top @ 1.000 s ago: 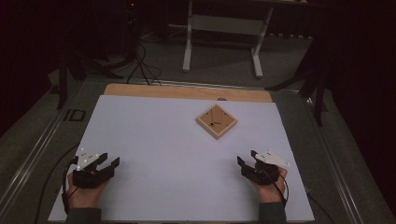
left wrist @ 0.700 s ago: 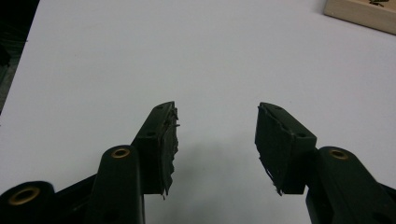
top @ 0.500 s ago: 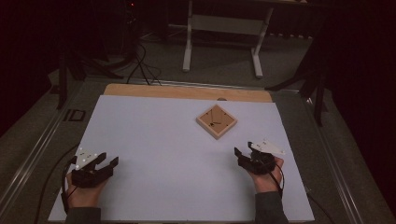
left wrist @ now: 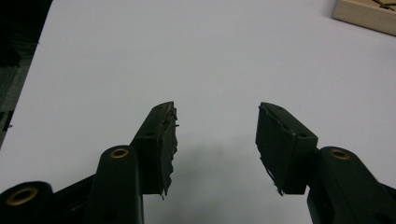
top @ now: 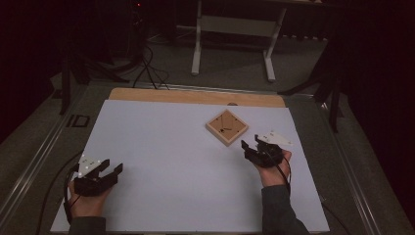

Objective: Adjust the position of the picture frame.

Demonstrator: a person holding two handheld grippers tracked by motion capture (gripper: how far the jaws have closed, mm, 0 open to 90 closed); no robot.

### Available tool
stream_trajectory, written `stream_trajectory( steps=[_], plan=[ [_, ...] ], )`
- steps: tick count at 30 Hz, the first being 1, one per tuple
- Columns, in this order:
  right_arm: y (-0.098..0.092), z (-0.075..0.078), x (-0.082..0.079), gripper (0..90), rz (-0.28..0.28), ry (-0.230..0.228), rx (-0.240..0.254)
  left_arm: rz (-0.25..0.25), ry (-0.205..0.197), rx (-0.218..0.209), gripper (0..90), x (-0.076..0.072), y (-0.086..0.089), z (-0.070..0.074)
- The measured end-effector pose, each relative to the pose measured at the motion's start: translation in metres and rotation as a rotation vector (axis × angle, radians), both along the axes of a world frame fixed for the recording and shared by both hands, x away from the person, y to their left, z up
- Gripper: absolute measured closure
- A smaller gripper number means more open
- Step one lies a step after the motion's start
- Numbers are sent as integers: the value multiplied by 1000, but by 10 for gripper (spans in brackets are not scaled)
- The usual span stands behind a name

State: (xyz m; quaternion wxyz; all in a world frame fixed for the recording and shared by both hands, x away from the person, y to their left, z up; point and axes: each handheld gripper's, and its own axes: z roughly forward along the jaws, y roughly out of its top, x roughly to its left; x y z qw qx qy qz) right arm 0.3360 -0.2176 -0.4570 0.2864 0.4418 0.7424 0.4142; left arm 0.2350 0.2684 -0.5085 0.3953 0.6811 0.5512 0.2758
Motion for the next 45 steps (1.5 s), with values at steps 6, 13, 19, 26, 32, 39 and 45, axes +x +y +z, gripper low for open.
stream_trajectory(
  steps=[6,13,19,26,32,39,45],
  plan=[
    [10,3,12,429,6,-11,-14,-4,-5,14,469,-2,-1,1],
    [17,5,23,420,13,-5,-27,6,-8,16,462,-1,-1,1],
    [21,1,33,419,-2,9,-3,6,-11,19,458,0,-2,1],
    [29,-6,45,405,-18,31,5,-1,-18,27,454,1,-4,2],
    [36,-15,65,361,-67,70,14,1,-27,27,451,0,-4,4],
    [37,-32,80,335,-103,136,14,-1,-33,30,448,0,-6,5],
    [37,-48,89,325,-141,208,62,-11,-36,35,446,1,-8,6]
  ],
)
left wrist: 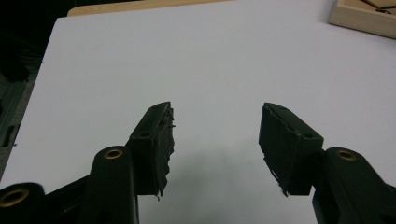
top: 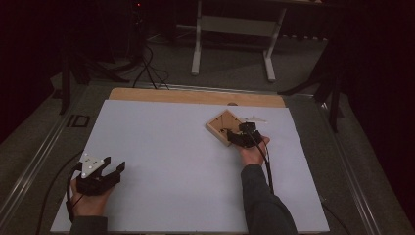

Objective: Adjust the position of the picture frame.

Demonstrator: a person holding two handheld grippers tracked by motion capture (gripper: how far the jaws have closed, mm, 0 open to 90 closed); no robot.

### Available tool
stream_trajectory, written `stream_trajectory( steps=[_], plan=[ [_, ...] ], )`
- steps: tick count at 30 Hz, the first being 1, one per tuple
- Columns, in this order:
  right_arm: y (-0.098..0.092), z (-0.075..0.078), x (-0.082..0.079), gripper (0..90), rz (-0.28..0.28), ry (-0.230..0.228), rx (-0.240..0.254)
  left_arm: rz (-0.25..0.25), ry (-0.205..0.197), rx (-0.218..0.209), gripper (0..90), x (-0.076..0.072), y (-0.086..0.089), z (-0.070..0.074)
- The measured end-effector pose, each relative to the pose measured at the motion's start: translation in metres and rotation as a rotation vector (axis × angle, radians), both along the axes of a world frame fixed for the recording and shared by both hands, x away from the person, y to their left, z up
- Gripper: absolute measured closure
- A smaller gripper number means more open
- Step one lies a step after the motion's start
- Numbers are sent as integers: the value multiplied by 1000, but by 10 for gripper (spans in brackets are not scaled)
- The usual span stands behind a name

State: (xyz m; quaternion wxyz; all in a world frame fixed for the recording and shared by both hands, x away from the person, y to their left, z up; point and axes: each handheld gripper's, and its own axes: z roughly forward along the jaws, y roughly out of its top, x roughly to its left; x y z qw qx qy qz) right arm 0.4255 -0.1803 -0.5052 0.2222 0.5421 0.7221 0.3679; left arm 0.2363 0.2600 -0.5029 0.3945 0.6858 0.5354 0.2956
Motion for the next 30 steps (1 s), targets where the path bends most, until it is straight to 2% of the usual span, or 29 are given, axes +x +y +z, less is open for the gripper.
stream_trajectory(
  steps=[7,13,17,21,27,30],
  plan=[
    [-3,-10,2,325,-31,52,1,-2,-6,-1,445,0,-1,1],
    [-5,-12,4,394,-33,86,38,11,-6,-7,443,-1,0,0],
    [-10,-12,3,451,-40,109,80,11,-6,-6,443,-1,0,0],
    [-9,-11,2,495,-36,106,71,7,-8,-3,443,-2,-1,0],
    [-5,-9,0,608,-14,98,66,10,-9,-4,444,-2,-1,1],
    [-4,-9,0,629,-6,93,64,9,-12,-1,443,-3,-1,1]
  ],
)
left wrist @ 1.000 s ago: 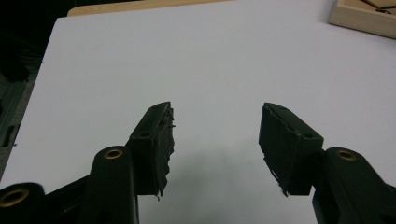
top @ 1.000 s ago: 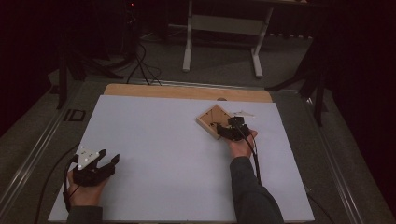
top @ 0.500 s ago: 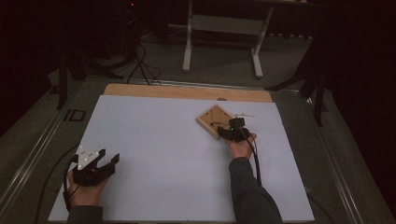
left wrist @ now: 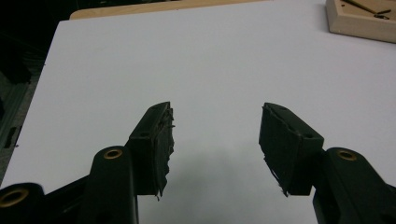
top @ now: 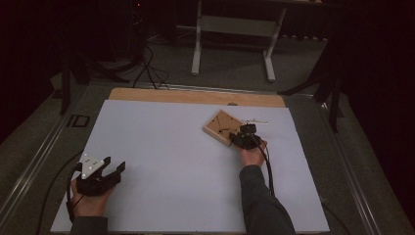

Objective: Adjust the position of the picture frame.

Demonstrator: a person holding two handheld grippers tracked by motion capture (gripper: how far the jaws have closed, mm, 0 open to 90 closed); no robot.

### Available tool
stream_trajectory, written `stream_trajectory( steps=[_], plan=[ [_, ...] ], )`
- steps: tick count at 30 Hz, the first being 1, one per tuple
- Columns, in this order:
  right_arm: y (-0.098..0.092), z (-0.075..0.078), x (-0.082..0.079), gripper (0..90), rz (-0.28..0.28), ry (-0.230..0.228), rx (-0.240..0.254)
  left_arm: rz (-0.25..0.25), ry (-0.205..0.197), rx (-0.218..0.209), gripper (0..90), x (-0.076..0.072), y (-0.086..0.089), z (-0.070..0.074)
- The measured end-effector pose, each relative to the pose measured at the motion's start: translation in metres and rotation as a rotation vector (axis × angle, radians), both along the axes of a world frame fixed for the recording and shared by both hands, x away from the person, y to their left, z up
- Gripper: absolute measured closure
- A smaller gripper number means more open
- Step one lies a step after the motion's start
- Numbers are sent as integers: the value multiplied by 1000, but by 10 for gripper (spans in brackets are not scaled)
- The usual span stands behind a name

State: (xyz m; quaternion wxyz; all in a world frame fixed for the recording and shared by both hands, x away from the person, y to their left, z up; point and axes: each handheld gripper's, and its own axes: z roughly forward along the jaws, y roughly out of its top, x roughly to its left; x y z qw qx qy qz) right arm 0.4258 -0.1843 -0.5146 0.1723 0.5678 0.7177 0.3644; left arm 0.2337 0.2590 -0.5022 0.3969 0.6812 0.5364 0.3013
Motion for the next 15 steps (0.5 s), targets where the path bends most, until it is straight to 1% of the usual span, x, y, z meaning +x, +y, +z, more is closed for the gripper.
stream_trajectory(
  steps=[12,15],
  plan=[
    [7,1,-2,750,34,-18,-33,2,-13,3,445,-2,-1,1],
    [8,2,-2,763,36,-23,-43,2,-16,5,446,-2,-1,2]
  ],
)
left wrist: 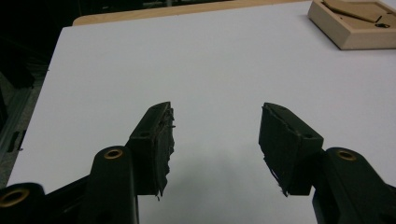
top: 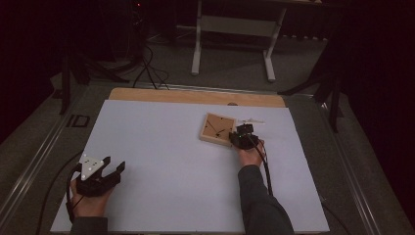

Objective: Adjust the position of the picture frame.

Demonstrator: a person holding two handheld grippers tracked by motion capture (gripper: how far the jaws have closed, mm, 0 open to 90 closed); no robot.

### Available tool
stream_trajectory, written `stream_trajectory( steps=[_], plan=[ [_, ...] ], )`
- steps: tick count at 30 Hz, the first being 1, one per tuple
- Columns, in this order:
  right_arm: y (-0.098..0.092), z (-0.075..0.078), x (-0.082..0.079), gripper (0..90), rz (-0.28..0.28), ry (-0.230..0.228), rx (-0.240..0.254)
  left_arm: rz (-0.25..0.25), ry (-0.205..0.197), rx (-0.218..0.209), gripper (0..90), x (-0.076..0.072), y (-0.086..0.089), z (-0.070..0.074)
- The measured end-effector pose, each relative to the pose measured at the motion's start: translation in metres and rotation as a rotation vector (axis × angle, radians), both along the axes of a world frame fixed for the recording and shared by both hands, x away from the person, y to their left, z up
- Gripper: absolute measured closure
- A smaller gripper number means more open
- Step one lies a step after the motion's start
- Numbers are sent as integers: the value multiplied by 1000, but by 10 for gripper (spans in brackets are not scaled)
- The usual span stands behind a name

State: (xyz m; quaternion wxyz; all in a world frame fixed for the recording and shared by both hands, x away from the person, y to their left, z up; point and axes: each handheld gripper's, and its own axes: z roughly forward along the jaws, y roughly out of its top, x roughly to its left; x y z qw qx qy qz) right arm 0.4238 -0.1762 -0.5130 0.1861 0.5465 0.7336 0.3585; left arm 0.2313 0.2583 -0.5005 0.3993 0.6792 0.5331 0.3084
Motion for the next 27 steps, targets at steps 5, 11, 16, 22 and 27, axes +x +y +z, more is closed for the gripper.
stream_trajectory(
  steps=[5,11,16,22,27],
  plan=[
    [4,0,-1,794,13,-13,-26,3,-8,2,447,-1,0,0],
    [8,1,-4,804,26,-19,-58,6,-13,2,449,1,-1,1],
    [14,3,-9,809,43,-29,-107,-2,-28,11,450,0,-3,2],
    [17,3,-11,810,62,-33,-123,9,-36,2,450,0,-2,2],
    [20,3,-15,811,92,-39,-144,9,-43,11,450,-1,-2,3]
  ],
)
